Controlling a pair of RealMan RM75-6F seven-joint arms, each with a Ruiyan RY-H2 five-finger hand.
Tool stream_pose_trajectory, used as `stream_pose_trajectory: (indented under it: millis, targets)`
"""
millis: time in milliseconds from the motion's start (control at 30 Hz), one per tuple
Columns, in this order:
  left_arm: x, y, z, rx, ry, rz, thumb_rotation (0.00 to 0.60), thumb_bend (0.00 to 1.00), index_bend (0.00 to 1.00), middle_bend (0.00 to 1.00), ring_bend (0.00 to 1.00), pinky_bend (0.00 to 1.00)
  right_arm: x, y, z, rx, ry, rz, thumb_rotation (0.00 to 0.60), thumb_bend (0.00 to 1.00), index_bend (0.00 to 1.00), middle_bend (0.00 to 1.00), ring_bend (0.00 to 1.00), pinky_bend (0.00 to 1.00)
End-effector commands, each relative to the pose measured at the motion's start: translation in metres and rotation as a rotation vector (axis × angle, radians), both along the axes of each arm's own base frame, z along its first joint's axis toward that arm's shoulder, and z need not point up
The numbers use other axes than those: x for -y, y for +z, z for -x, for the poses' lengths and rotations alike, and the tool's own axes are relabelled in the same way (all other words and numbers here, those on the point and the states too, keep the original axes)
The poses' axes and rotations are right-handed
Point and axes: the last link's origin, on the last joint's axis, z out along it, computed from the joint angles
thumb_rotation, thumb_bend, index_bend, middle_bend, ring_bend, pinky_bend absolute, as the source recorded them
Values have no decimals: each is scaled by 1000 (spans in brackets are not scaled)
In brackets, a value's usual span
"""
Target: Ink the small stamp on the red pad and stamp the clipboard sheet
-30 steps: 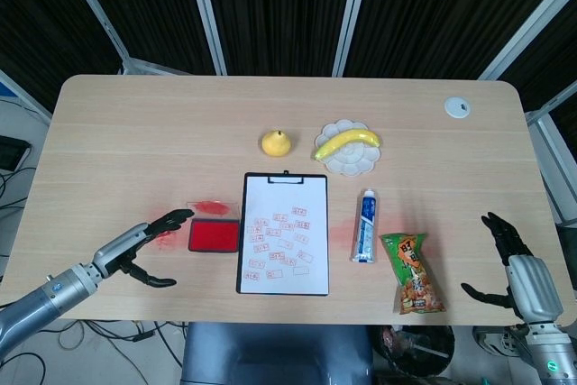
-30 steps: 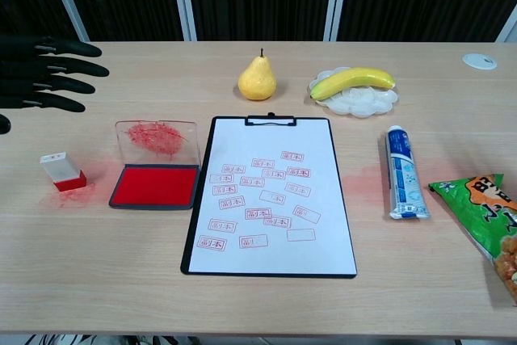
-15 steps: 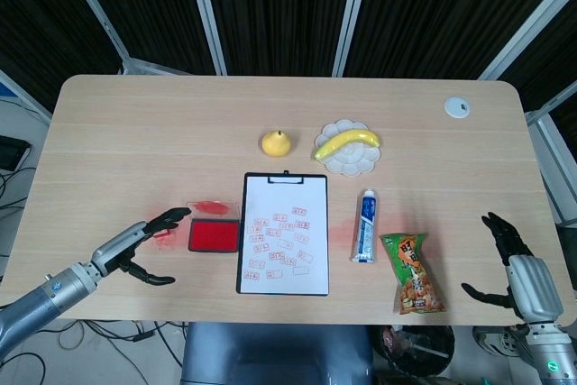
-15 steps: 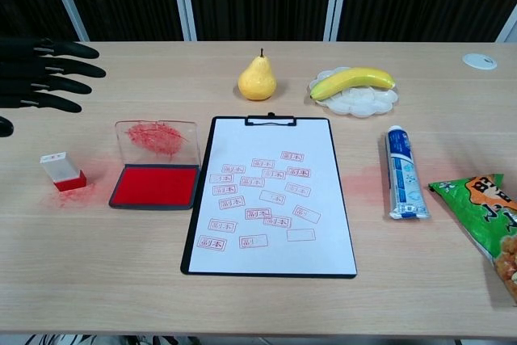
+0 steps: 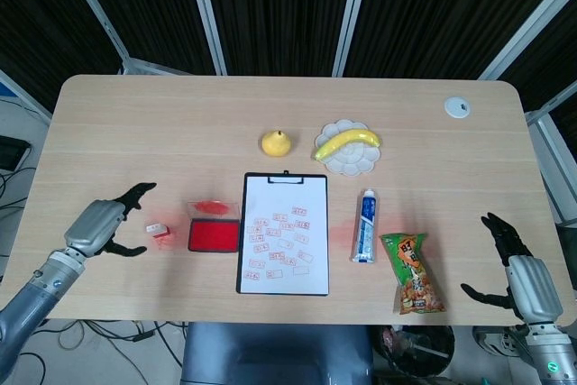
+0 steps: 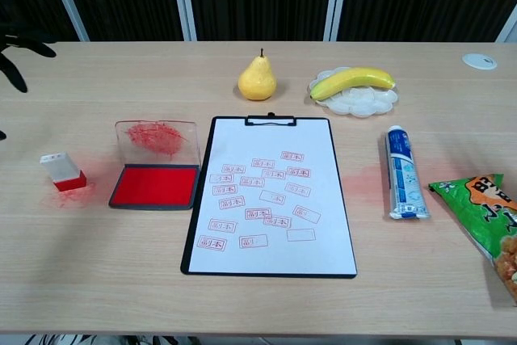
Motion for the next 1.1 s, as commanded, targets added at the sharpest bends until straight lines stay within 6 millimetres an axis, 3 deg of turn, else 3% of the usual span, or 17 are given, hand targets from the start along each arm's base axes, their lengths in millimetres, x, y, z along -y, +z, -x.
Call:
stream_pose_trajectory:
  millis: [33, 167, 267, 467, 1100]
  targets:
    - [-1, -11, 26, -333, 108, -301, 600, 102, 32, 124, 482, 671, 0, 0, 0, 0, 0, 0, 600, 136, 40, 0, 0, 219]
    - [-2, -15, 27, -348, 100, -296, 600, 130, 93, 224, 737, 898, 0, 0, 0, 1, -1, -1, 600, 136, 44, 0, 0, 219]
    - [-2, -18, 27, -353, 98, -291, 600, 145, 171, 295, 813, 950, 0, 0, 0, 1, -2, -1, 600, 135, 46, 0, 0, 219]
    - [-2, -27, 25, -375, 95, -276, 600, 177, 253, 331, 846, 968, 1, 0, 0, 3, -5, -1, 600, 136, 48, 0, 0, 219]
    - [1, -69, 13, -382, 76, -174, 600, 267, 344, 364, 846, 968, 2, 0, 1, 15, -12, -5, 600, 136, 78, 0, 0, 219]
